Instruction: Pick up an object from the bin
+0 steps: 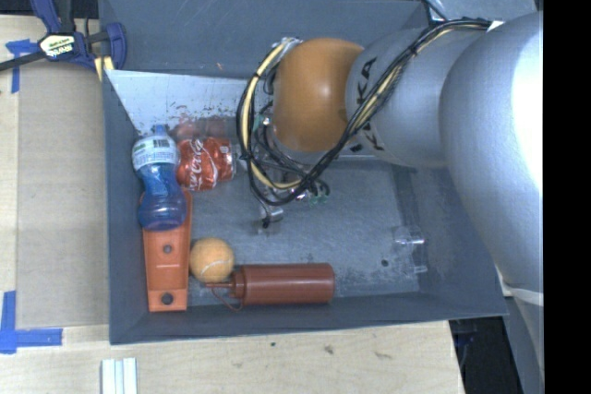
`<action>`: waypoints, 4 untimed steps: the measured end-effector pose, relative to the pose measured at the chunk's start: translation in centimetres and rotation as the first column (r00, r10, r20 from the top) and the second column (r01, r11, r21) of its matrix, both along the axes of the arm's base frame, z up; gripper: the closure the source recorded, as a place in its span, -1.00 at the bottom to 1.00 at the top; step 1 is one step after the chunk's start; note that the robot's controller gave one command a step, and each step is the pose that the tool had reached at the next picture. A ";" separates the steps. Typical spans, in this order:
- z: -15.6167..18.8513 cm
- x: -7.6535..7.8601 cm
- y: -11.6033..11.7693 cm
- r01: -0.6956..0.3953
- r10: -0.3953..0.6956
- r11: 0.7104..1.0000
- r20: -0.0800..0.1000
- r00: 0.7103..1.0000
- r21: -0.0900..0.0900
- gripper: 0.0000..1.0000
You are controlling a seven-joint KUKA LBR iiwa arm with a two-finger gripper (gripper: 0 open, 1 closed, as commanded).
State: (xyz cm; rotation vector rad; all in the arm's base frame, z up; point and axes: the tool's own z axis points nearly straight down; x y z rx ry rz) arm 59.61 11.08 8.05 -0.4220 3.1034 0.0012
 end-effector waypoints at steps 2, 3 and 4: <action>-0.7 3.1 5.7 0.042 -0.042 0.999 0.013 0.999 0.003 -1.00; 0.5 3.4 6.2 0.082 -0.082 0.997 0.012 0.997 0.004 -1.00; -0.9 -1.5 11.9 0.145 -0.145 0.989 0.018 0.989 0.006 -1.00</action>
Offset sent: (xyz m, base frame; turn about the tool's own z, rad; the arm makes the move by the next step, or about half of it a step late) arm 0.0283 0.0602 -0.0105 0.0316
